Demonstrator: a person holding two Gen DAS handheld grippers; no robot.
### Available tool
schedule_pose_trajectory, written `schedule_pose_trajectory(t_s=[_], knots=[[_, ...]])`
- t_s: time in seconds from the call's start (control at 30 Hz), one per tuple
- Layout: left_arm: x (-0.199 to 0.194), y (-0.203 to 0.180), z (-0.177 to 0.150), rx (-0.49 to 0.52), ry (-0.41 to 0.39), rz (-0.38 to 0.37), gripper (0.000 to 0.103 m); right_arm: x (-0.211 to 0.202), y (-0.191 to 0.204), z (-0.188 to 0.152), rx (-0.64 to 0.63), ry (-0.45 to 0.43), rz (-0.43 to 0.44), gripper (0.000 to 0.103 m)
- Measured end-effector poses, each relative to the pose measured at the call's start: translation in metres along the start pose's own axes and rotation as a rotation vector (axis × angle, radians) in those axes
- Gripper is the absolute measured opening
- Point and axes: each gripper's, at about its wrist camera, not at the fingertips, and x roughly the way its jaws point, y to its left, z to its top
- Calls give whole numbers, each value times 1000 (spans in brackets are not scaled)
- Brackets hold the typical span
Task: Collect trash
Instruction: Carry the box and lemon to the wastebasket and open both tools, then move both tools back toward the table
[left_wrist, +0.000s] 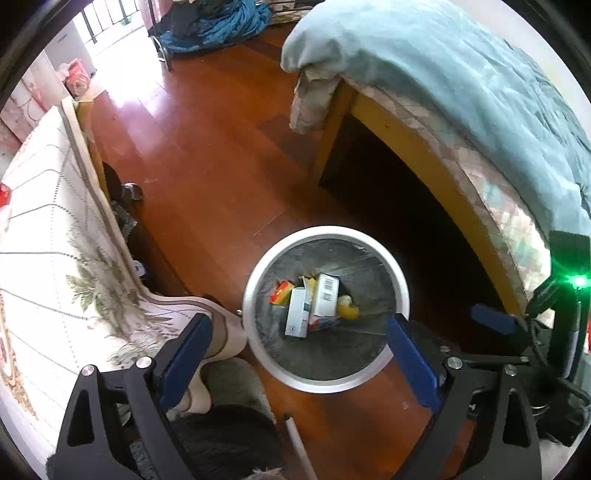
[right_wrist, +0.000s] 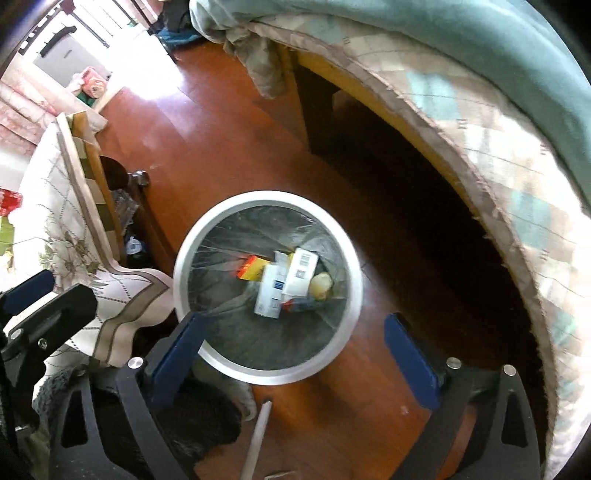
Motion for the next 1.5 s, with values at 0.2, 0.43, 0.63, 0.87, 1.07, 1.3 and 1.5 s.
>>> schedule_pose_trajectory(t_s=[0.2, 0.43, 0.63, 0.87, 1.07, 1.3, 1.5], knots=[[-15, 6, -6, -3, -23, 33, 96, -20, 2, -10, 2, -8, -44, 99], [-51, 12, -19, -4, -69, 49, 96, -63, 5, -28, 9, -54, -62, 100], [-88, 17, -26, -5, -123, 44, 96, -111, 12, -39, 11, -108, -68, 100], [-142, 31, -29, -19, -210, 54, 96, -169, 31, -49, 6, -177, -39, 100], [-175, 85, -26, -131, -292, 75, 96, -202, 75, -37, -11, -246, 28, 100], [-159, 236, -36, -441, -278, 235, 96, -184, 207, -2, -204, -246, 113, 100], [-116, 383, -72, -714, -189, 394, 96, -128, 356, 25, -419, -203, 210, 100]])
